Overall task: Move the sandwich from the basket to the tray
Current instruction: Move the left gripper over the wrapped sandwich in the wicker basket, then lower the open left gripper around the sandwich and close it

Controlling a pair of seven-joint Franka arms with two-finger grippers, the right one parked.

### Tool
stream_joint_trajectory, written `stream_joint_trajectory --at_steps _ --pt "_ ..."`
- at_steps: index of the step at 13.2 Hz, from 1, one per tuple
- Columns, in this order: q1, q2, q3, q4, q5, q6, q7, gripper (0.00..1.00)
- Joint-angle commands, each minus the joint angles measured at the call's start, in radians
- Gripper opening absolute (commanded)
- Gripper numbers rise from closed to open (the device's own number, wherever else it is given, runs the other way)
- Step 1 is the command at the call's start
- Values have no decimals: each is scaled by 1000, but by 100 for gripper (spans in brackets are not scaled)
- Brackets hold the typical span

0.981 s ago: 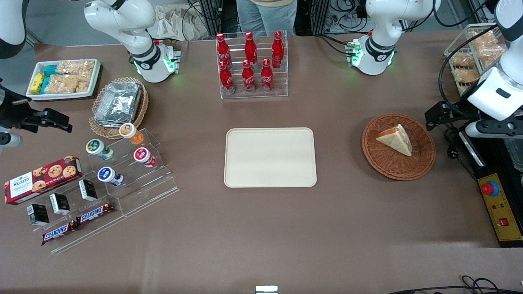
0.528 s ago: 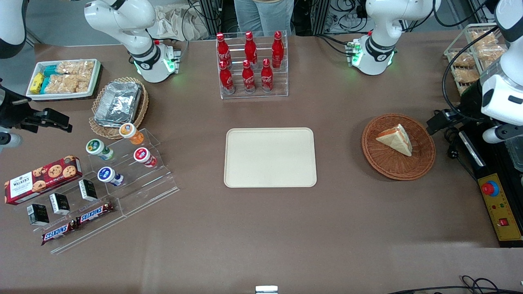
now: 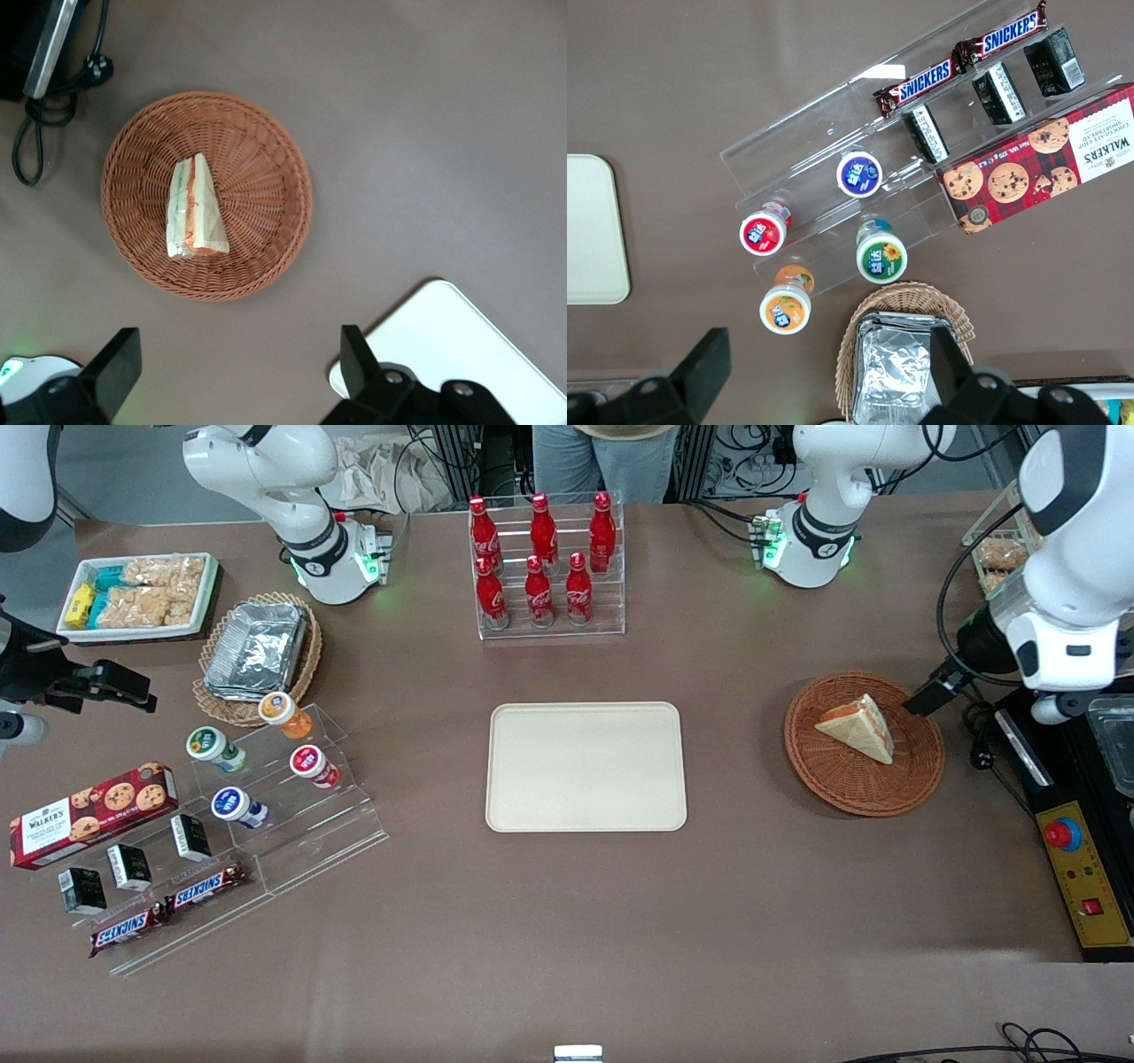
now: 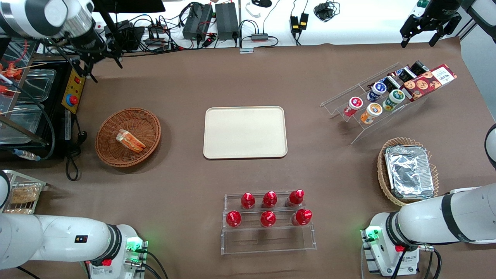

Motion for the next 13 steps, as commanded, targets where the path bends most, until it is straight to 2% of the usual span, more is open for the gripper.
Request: stream_joint_trajectory --at_steps 1,5,8,11,13 --pt "13 -85 -2 -205 0 113 -59 100" --pt "13 -68 -3 -350 6 247 -190 100" --pt "28 -71 -2 -478 8 371 -199 100" --pt "62 -68 -2 -624 17 564 -198 100" --pt "86 -53 -2 -653 22 617 -196 100"
